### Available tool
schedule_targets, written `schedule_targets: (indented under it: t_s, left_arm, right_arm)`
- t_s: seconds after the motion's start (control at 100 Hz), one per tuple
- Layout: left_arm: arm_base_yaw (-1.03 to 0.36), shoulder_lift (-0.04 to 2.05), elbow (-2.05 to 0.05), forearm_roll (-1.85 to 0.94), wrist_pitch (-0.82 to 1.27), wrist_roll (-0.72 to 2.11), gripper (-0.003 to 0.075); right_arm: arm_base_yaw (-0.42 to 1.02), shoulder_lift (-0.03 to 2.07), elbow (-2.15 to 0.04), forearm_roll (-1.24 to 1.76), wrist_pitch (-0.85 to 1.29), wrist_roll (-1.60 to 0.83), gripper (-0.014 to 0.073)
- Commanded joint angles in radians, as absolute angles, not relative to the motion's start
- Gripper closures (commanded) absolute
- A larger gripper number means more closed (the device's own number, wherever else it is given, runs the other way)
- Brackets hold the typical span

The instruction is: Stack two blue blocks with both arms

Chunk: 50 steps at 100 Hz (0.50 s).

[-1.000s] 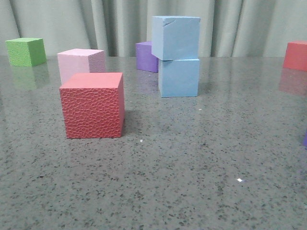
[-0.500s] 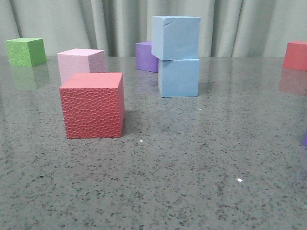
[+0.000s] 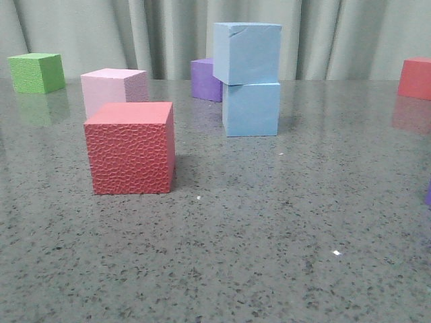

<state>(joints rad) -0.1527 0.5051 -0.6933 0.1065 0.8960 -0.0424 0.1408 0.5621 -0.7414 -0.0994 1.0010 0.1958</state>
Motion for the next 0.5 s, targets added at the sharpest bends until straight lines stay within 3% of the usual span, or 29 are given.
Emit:
schedule_targets:
  t_s: [0.0,0.16,0.49]
  left_arm:
    - [-0.15,0.506,-0.716,0.103,0.825,-0.053,0.0739]
    - [-0.15,0.442,-0.685,0.103,0.757,-0.053,0.0739]
    - [-0.15,0.244,-0.434,0.103,0.376,-0.053,0.0739]
  right_arm:
    - [0.133,0.566,-0.765,-0.114,0.94,0.187,0.0661]
    - [0.133,0.566,-0.765,-0.114,0.94,0.187,0.0661]
    - [0.133,0.566,-0.765,-0.114,0.94,0.187,0.0661]
